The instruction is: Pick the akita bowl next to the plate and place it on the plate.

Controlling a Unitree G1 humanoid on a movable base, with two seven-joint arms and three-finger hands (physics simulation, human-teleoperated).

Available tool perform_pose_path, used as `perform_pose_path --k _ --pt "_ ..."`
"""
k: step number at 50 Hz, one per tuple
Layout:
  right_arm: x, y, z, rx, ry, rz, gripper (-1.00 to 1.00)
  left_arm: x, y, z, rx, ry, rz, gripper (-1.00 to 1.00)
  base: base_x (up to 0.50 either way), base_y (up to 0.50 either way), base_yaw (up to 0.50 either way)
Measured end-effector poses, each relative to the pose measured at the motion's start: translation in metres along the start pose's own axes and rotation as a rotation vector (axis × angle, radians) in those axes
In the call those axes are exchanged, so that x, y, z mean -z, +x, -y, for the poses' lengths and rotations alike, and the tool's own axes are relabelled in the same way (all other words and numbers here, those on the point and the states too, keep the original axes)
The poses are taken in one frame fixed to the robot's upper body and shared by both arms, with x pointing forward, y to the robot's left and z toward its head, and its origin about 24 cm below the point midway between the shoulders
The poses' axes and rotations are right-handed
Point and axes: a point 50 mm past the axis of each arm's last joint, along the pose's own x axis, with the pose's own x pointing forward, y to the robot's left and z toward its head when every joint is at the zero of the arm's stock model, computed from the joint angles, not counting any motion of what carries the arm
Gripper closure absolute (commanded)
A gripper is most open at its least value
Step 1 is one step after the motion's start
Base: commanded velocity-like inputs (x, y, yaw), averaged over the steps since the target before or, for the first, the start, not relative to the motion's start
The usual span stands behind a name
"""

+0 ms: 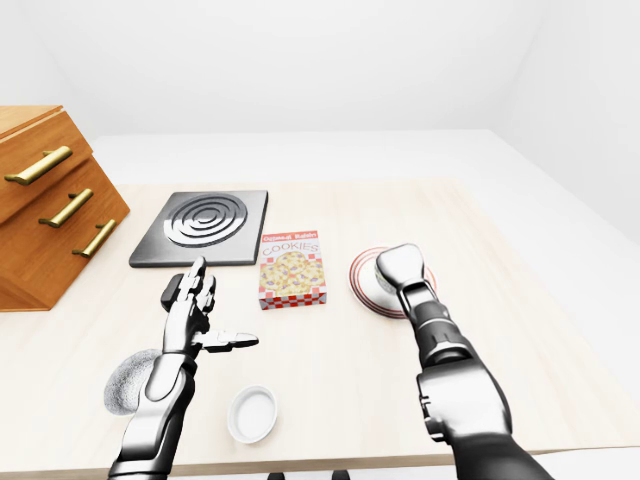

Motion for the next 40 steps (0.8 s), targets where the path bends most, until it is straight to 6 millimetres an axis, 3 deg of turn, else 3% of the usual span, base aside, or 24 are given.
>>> perform_pose_path --k 32,33,34,40 --pt "-0.0055 -0.0044 -0.0088 -0.034 0.021 0.003 1.0 0.0001 -0.0001 -0.0002 -0.001 -0.001 0.0 -1.0 0.0 0.0 0.0" --pt "-0.0053 -0.0045 -0.0088 -0.034 0.027 -0.001 -0.49 0.0001 -0.0001 -0.0002 -0.001 -0.001 0.0 -1.0 0.0 0.0 0.0" --pt "-0.0048 -0.0045 -0.0087 -0.033 0.034 -0.006 -1.0 0.0 -0.0001 -0.0002 -0.001 -0.001 0.0 -1.0 0.0 0.0 0.0" --pt "0.0043 -0.0033 -0.0051 -0.013 0.091 -0.061 -1.0 -0.0004 0.0001 -0.0004 -0.004 -0.002 0.0 -1.0 0.0 0.0 0.0"
